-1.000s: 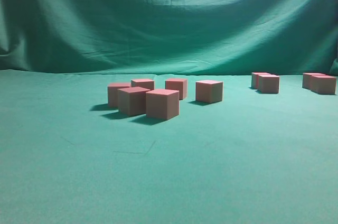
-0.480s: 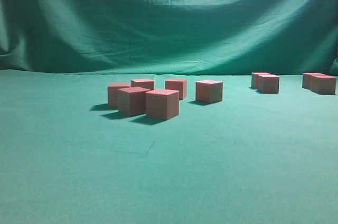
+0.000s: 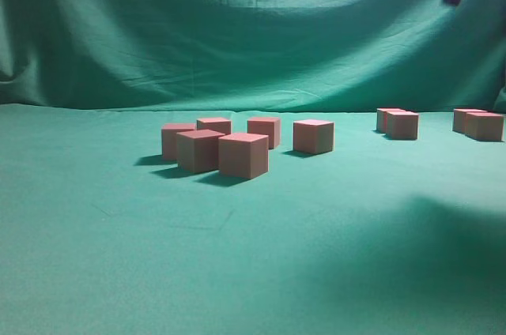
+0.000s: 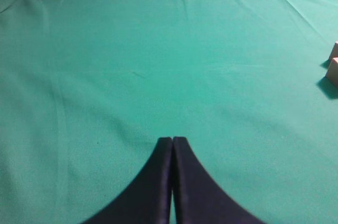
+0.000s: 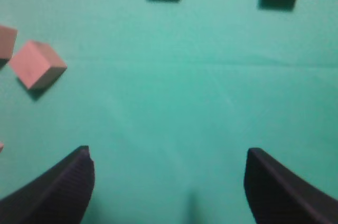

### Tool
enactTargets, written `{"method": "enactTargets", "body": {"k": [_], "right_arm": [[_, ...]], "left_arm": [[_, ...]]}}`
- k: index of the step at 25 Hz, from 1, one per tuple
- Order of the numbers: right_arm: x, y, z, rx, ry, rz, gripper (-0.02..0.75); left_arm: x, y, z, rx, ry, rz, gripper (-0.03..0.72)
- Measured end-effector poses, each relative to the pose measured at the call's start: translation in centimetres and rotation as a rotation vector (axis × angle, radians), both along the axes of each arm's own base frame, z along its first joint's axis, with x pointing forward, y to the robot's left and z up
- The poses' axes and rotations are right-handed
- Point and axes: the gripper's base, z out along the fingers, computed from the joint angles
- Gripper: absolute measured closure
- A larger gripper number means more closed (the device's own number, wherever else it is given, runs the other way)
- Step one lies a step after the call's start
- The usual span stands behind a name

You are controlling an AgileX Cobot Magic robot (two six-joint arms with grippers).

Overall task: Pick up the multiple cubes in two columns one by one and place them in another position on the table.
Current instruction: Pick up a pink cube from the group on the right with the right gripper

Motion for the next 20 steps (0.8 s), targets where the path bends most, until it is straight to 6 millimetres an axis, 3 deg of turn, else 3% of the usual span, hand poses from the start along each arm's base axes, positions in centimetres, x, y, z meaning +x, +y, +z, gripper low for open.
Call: {"method": "enactTargets", "body": {"k": [7,11,15,20], "right_arm": [[8.5,1.6,-3.3,-0.008,-0.020,0.037,0.154],[12.0,2.0,-4.8,-0.036,-0.039,0.050,0.154],[13.8,2.3,-7.4,-0.046,0.012,0.058,0.154],[14.3,2.4,-10.3,-0.057,0.077,0.063,0.154]], "left_arm": [[0.0,0.0,0.0,0.000,0.000,0.000,0.688],[0.0,0.0,0.0,0.000,0.000,0.000,0.688],[0.0,0.0,0.0,0.000,0.000,0.000,0.688],[0.0,0.0,0.0,0.000,0.000,0.000,0.688]]}}
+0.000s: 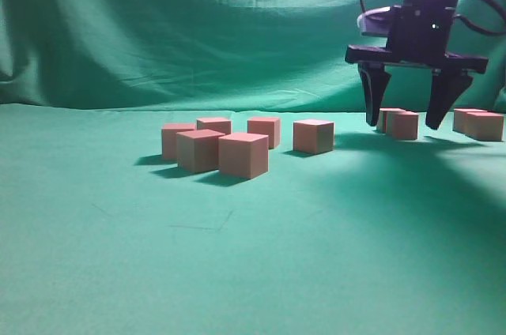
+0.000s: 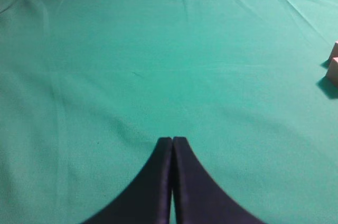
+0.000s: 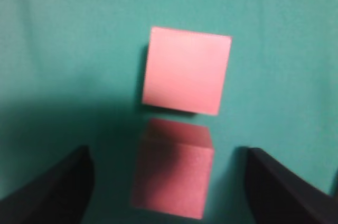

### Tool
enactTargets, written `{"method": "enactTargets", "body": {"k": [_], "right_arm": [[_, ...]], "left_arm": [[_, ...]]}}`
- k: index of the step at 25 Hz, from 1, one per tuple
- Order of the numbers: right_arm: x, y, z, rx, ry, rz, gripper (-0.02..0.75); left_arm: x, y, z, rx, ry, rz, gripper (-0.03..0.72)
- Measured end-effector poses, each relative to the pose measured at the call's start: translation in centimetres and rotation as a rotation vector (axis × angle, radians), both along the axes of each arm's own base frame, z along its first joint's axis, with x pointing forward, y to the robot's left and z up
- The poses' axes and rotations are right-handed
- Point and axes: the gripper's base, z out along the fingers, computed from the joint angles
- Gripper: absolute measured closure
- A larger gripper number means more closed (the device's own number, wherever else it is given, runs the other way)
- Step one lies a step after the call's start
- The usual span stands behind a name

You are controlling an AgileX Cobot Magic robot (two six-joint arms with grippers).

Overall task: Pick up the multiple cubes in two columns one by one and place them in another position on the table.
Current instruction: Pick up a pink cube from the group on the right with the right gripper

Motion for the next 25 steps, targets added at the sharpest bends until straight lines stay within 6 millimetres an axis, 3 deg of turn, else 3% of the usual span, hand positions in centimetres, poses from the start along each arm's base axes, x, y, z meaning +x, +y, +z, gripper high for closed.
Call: {"method": "enactTargets", "body": {"k": [2,3,8,17,20,25], "right_arm": [[0.1,0.0,-0.3,-0.002,0.000,0.002,0.222],[0.1,0.0,-0.3,-0.002,-0.006,0.002,0.210],[0.3,0.0,-0.1,-0.003,-0.023,0.005,0.463],[-0.8,-0.4,0.7,-0.048,0.093,0.025,0.471],[-1.0,-0.3,3.6,-0.026,0.043,0.023,0.471],[-3.8,-0.1,12.9,0.092,-0.132,0.022,0.471]], "left_arm": [[0.0,0.0,0.0,0.000,0.000,0.000,0.688],[0.0,0.0,0.0,0.000,0.000,0.000,0.688],[0.0,0.0,0.0,0.000,0.000,0.000,0.688],[0.0,0.0,0.0,0.000,0.000,0.000,0.688],[0.0,0.0,0.0,0.000,0.000,0.000,0.688],[0.0,0.0,0.0,0.000,0.000,0.000,0.688]]}}
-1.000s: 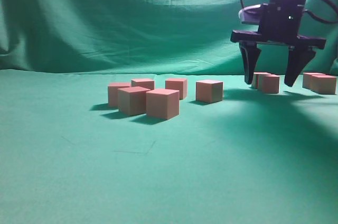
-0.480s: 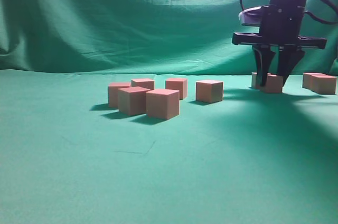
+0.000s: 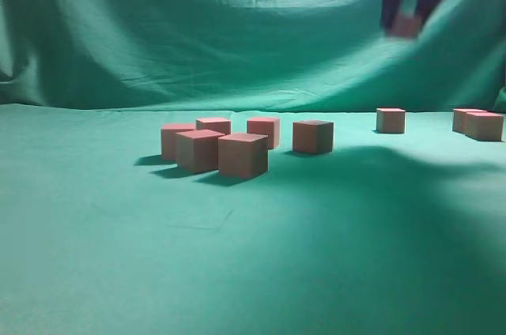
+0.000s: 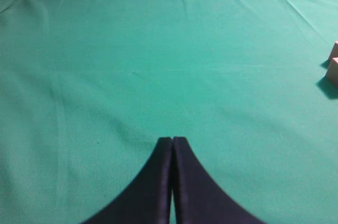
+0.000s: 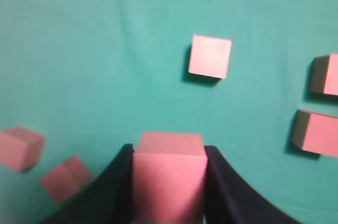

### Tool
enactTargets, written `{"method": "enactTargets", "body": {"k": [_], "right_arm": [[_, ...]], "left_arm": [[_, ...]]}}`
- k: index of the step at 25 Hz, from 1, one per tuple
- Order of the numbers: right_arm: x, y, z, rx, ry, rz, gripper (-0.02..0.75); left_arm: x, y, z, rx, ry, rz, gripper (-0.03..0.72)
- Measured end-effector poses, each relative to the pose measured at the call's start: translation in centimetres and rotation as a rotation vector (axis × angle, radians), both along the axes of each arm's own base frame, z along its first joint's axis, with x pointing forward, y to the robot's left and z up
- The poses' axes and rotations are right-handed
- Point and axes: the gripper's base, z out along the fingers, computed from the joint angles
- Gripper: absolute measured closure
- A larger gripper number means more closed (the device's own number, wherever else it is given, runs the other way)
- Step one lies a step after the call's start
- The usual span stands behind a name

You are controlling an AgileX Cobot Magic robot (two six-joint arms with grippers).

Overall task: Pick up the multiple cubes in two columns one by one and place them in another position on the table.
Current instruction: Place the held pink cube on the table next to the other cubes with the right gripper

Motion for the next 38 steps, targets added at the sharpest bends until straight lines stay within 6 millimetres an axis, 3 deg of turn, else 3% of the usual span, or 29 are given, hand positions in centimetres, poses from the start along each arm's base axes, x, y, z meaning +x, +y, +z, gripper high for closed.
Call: {"method": "enactTargets", "body": {"k": [4,7,8,12,15,18,25,31,38], "right_arm": [[-4.9,-0.3,8.5,0.052,-0.185,0.015,0.471],[-9.9,-0.1,13.1,0.080,-0.287,0.048,0.471],[-11.6,-0.2,14.4,0.089,-0.315,0.059,0.471],[-17.3,-0.4,16.2,0.106,-0.358,0.101,0.471],[-20.2,-0.3,15.3,0.105,-0.327,0.136,0.471],[-21.7,0.5,12.5,0.088,-0.236,0.189,0.471],[-22.9,4.5,3.9,0.028,-0.032,0.360,0.471],[-22.0,8.7,-0.5,0.011,0.003,0.458,0.471],[-20.1,12.3,-6.0,-0.072,0.051,0.584,0.471]], "left_arm": [[0.0,0.0,0.0,0.000,0.000,0.000,0.688],[0.0,0.0,0.0,0.000,0.000,0.000,0.688],[0.0,0.0,0.0,0.000,0.000,0.000,0.688],[0.0,0.0,0.0,0.000,0.000,0.000,0.688],[0.0,0.0,0.0,0.000,0.000,0.000,0.688],[0.0,0.0,0.0,0.000,0.000,0.000,0.688],[0.0,0.0,0.0,0.000,0.000,0.000,0.688],[0.0,0.0,0.0,0.000,0.000,0.000,0.688],[0.0,0.0,0.0,0.000,0.000,0.000,0.688]]}}
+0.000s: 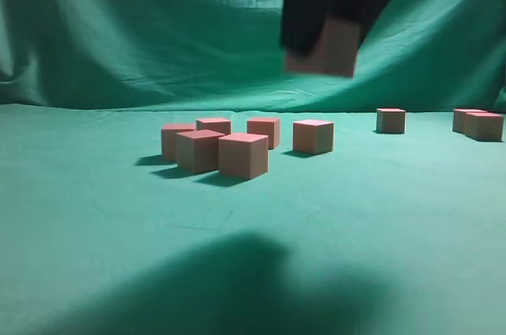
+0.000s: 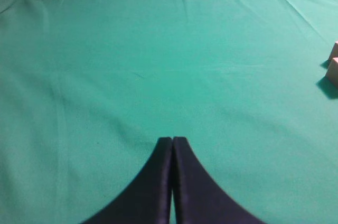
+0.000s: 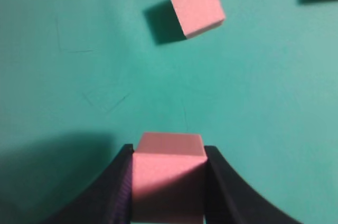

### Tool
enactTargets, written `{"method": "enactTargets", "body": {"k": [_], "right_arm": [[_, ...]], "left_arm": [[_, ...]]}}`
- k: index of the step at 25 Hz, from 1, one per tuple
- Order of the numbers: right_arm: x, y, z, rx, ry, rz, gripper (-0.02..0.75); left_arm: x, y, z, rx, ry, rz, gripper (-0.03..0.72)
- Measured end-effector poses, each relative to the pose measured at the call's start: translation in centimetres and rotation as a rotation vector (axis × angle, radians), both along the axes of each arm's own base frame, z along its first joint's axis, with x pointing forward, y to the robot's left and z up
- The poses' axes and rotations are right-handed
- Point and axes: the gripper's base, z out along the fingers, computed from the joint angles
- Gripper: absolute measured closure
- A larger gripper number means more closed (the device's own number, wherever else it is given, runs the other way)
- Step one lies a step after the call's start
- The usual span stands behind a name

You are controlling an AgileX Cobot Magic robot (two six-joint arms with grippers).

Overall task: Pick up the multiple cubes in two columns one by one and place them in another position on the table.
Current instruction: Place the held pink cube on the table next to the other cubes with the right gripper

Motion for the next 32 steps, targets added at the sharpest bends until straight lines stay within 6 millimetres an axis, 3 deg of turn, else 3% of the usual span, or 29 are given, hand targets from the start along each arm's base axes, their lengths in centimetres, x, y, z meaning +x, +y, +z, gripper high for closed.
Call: {"method": "enactTargets", "body": {"k": [5,17,32], "right_arm": [[0.7,1.7,-1.7,-0.014,-0.083,-0.021,0.471],[2.0,2.0,-5.1,-0.106,-0.066,-0.171,0.471],[2.6,2.6,-6.9,-0.100,-0.064,-0.189,0.471]], "left_arm": [[0.0,0.0,0.0,0.000,0.000,0.000,0.688],[0.0,0.0,0.0,0.000,0.000,0.000,0.688],[0.0,0.0,0.0,0.000,0.000,0.000,0.688]]}}
